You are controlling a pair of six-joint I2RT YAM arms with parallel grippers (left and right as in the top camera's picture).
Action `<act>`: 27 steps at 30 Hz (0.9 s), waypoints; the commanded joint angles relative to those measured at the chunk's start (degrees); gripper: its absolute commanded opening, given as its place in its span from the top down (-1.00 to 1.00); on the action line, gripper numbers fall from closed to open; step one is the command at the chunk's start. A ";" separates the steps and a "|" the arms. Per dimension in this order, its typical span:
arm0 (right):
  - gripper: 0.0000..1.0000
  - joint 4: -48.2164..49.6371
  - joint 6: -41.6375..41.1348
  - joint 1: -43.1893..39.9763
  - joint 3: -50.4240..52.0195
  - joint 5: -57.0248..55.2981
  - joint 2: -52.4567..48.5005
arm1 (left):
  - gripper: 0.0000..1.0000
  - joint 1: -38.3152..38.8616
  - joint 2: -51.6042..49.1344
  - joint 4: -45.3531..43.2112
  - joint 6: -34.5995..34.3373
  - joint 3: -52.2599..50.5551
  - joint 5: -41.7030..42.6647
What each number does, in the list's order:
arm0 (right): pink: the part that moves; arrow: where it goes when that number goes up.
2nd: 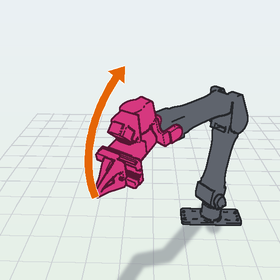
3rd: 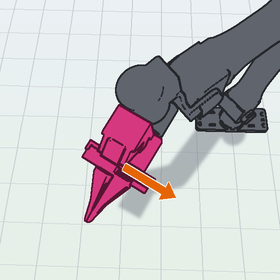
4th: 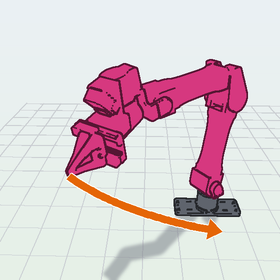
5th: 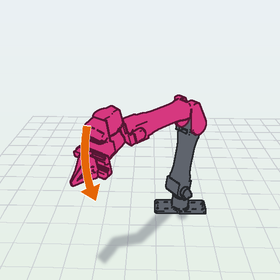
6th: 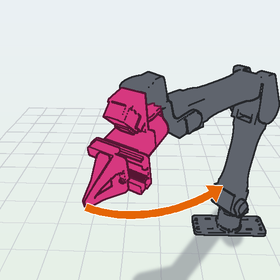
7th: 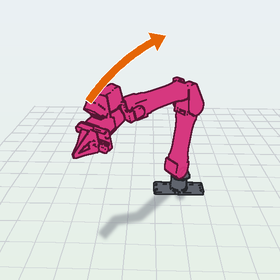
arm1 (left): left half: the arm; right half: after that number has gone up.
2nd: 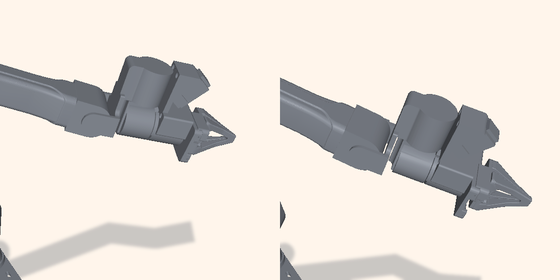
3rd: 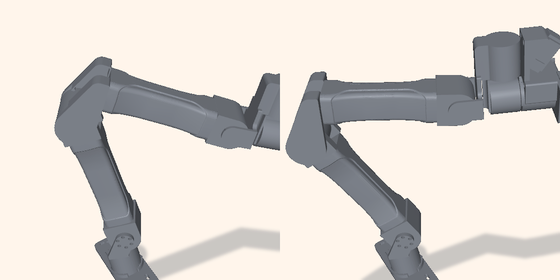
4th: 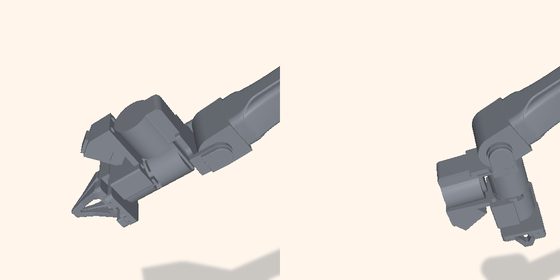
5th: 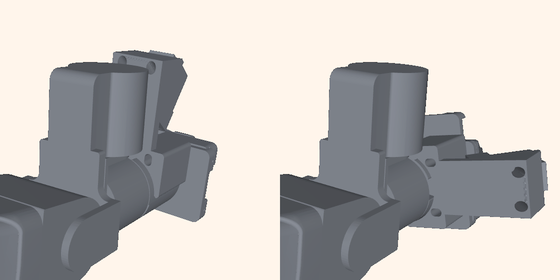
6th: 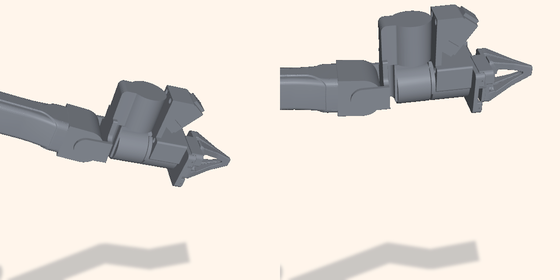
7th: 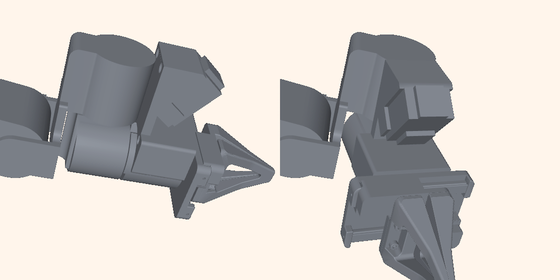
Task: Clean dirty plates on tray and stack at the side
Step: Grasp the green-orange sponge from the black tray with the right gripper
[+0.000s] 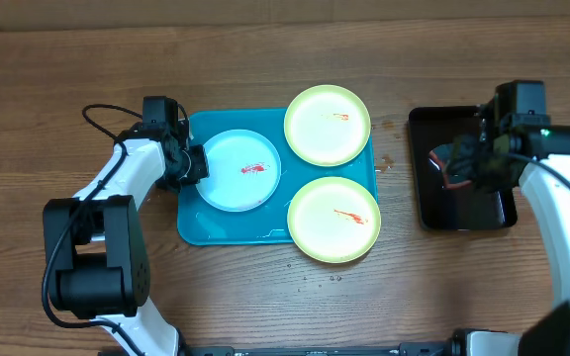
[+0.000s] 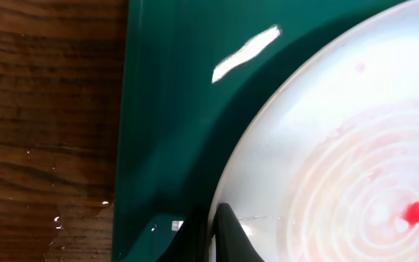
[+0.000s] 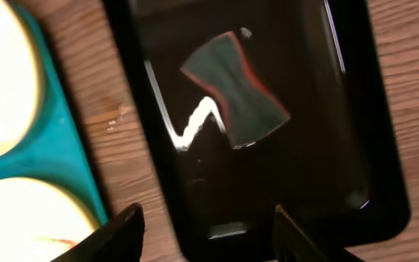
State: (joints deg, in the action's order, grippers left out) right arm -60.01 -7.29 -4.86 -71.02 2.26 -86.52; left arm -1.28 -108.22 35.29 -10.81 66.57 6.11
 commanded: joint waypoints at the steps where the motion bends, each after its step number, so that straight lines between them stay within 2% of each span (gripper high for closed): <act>1: -0.17 1.60 7.06 -2.01 -1.38 1.03 -1.51 | 0.92 -0.57 -1.18 -0.31 -1.29 -1.60 -0.50; 6: -0.16 3.96 13.35 -3.10 -1.38 1.03 -4.11 | 0.91 -0.57 -1.18 -0.87 -1.29 -1.60 -0.50; 13: 0.05 9.90 19.56 -3.15 -1.38 1.01 -9.46 | 0.92 -0.57 -1.18 -0.87 -1.29 -1.60 -0.11; 16: 0.16 12.22 20.87 -3.15 -1.38 0.81 -12.50 | 0.92 -0.57 -1.18 -1.16 -1.22 -1.60 -0.20; 27: 0.24 16.94 21.29 -3.15 -1.38 0.83 -21.20 | 0.92 -0.57 -1.18 -1.77 -1.20 -1.60 -0.33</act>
State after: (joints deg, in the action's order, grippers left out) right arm -43.90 13.19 -7.79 -71.05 2.76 -106.83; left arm -1.56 -108.22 33.95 -10.83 66.24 6.92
